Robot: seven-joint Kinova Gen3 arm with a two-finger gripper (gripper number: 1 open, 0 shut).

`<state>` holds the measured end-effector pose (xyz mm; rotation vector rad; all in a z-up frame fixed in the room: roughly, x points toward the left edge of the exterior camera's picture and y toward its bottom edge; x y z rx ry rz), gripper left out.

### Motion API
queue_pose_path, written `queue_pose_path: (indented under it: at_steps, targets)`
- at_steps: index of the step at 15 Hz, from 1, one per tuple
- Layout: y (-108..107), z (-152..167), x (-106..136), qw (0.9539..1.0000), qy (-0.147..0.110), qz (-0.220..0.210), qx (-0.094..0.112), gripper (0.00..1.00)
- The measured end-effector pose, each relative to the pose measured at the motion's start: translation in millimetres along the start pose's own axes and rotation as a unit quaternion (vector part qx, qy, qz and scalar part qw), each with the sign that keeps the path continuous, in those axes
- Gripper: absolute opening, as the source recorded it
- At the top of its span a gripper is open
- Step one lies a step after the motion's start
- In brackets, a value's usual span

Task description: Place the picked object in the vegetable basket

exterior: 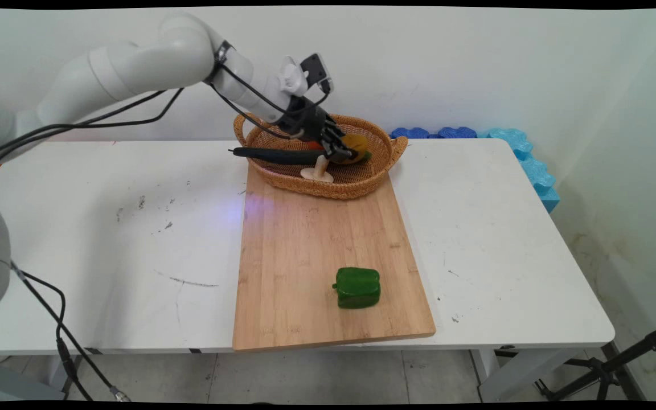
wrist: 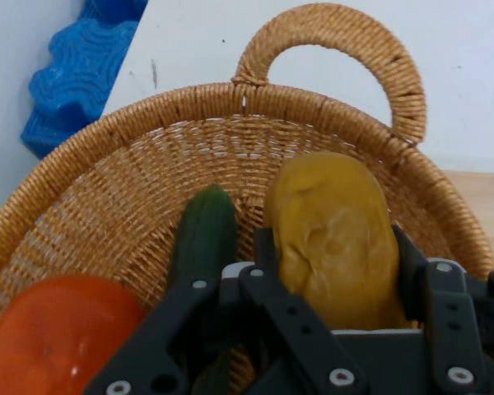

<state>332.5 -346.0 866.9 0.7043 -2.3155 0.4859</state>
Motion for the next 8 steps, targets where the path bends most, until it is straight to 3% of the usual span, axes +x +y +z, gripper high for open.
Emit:
queue_pose_path:
  at_steps: [3,4,8]
  targets:
    - [-4,15,1,1.0000,0.000,0.000,0.004,0.00]
    - [-4,18,1,1.0000,0.000,0.000,0.004,1.00]
    - [-5,27,2,1.0000,0.002,0.002,0.005,1.00]
